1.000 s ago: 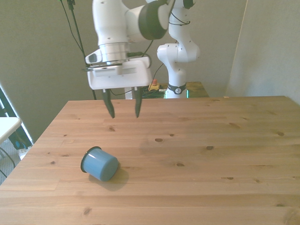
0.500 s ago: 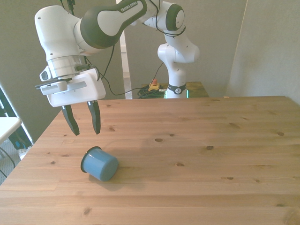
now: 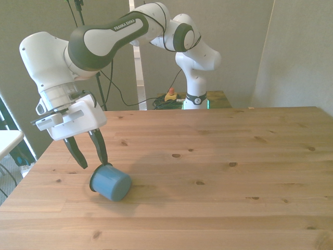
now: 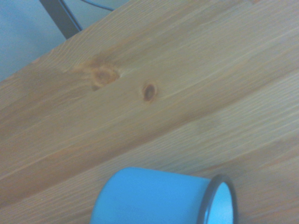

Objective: Flip the mug upright

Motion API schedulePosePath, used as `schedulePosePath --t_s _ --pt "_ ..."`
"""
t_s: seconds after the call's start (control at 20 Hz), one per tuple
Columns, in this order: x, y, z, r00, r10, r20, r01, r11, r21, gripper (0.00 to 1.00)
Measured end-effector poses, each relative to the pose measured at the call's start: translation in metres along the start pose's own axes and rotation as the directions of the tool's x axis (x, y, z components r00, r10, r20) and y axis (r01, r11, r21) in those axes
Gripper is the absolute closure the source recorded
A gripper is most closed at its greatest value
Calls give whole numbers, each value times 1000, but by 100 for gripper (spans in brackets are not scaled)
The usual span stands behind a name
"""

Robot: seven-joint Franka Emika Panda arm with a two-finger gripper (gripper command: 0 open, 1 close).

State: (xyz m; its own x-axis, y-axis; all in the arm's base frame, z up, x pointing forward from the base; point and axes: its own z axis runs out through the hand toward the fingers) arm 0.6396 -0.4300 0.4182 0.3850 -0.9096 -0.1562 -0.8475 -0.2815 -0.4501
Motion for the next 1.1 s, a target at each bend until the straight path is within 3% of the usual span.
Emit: schedulePosePath --t_s 0.8,1.1 --pt "-3 -9 47 980 7 198 -20 998 62 0" --pt "-1 -13 45 970 6 244 -30 995 93 0"
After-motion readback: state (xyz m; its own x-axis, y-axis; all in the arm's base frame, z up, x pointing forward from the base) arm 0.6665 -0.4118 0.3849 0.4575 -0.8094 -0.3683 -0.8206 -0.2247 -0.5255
